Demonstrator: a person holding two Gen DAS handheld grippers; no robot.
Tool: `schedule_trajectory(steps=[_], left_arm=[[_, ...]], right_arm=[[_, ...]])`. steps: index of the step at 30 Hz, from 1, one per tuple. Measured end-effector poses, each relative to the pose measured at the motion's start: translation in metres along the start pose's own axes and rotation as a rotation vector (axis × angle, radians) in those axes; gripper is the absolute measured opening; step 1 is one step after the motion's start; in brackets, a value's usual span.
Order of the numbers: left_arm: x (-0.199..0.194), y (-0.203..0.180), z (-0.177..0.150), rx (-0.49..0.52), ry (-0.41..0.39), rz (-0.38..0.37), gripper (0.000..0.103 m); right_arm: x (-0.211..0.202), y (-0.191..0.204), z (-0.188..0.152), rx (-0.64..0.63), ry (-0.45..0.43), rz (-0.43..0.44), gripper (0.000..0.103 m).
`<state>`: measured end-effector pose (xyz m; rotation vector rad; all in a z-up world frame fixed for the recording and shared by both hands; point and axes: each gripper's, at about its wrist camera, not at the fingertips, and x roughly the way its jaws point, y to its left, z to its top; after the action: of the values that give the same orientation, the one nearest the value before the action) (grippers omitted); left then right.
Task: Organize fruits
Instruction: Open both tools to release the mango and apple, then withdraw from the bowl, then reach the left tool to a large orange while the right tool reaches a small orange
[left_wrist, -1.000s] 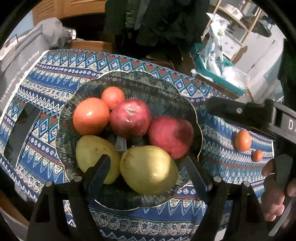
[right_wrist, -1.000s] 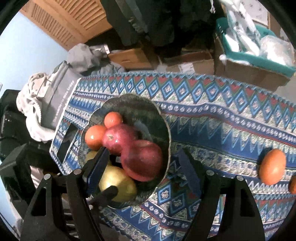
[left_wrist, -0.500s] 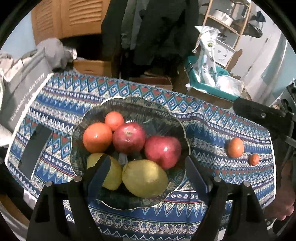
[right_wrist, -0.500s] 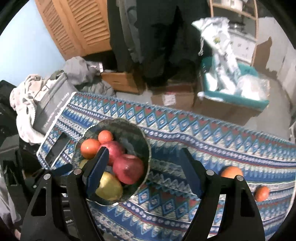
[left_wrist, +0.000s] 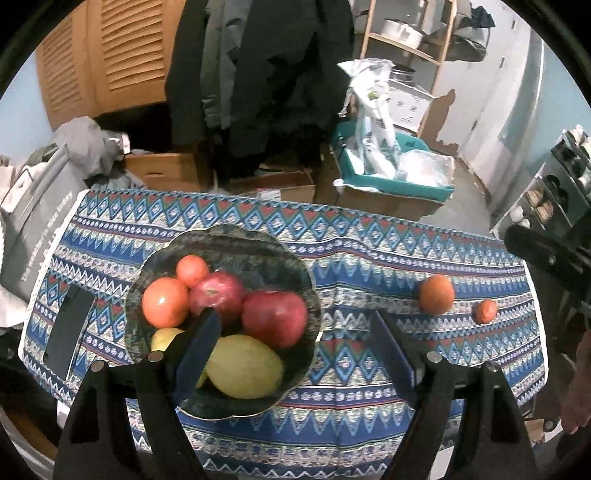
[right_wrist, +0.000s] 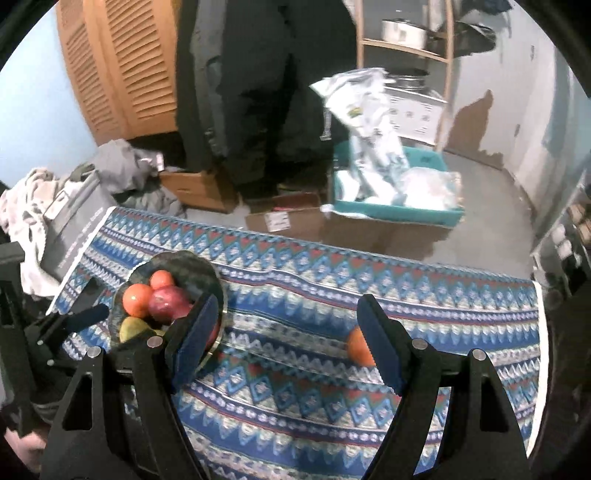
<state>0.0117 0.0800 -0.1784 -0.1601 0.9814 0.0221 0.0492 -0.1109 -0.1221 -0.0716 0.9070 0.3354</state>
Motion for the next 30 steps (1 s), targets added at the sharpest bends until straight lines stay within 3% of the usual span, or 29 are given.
schedule_trajectory(steps=[18,30], left_arm=[[-0.014,-0.074,0.007,0.113,-0.02,-0.067,0.084],[-0.012,-0.117,0.012,0.2,-0.01,-0.096,0.084]], right_arm=[[-0.056,-0.094,-0.027,0.076,-0.069,-0.178,0.079],[-0.072,-0.142,-0.039,0.111,-0.074,-0.241,0.079]])
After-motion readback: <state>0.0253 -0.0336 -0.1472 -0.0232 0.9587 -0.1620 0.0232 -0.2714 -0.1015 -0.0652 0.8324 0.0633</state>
